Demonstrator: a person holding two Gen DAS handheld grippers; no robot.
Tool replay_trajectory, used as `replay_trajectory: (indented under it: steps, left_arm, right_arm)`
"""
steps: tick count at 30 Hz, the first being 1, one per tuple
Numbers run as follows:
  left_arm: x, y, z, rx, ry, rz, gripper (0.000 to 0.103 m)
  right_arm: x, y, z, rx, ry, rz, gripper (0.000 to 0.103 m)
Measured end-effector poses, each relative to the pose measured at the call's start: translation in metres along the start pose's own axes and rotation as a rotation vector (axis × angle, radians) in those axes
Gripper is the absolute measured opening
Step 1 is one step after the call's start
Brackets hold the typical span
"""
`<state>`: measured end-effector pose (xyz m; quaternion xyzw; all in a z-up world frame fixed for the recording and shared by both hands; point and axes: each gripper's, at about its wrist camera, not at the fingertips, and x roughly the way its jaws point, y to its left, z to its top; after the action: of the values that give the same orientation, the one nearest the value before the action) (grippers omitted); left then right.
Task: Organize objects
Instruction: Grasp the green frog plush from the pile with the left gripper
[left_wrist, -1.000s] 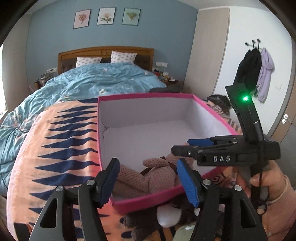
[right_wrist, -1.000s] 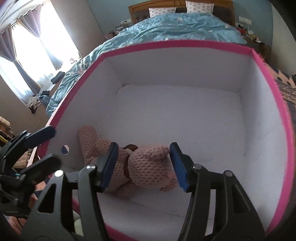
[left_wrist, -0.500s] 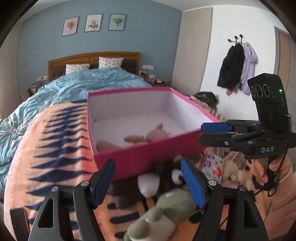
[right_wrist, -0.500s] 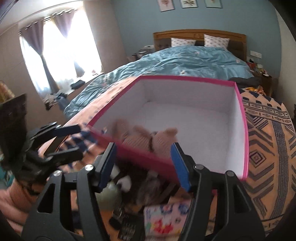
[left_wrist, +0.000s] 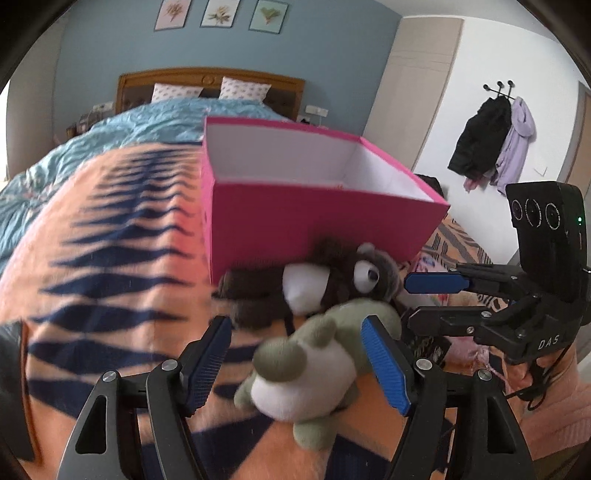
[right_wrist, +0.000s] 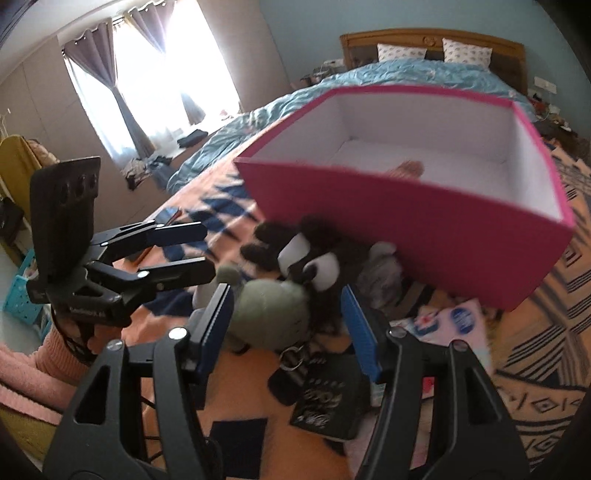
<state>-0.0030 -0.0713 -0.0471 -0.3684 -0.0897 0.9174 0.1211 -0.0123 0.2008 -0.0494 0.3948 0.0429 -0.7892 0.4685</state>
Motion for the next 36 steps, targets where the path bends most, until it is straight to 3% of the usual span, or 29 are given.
replay_trajectory:
  steps: [13, 23, 36]
  left_arm:
    - [0.002, 0.005, -0.026, -0.066, 0.042, -0.015, 0.075]
    - [0.009, 0.008, -0.036, -0.095, 0.075, -0.050, 0.073]
    - [0.010, 0.002, -0.036, -0.084, 0.085, -0.048, 0.069]
  right_arm:
    - [0.030, 0.009, -0.010, 0.003, 0.077, 0.001, 0.062]
    - [0.040, 0.008, -0.008, 0.016, 0.074, 0.010, 0.061]
    - [0.040, 0.023, -0.010, -0.035, 0.067, -0.046, 0.059]
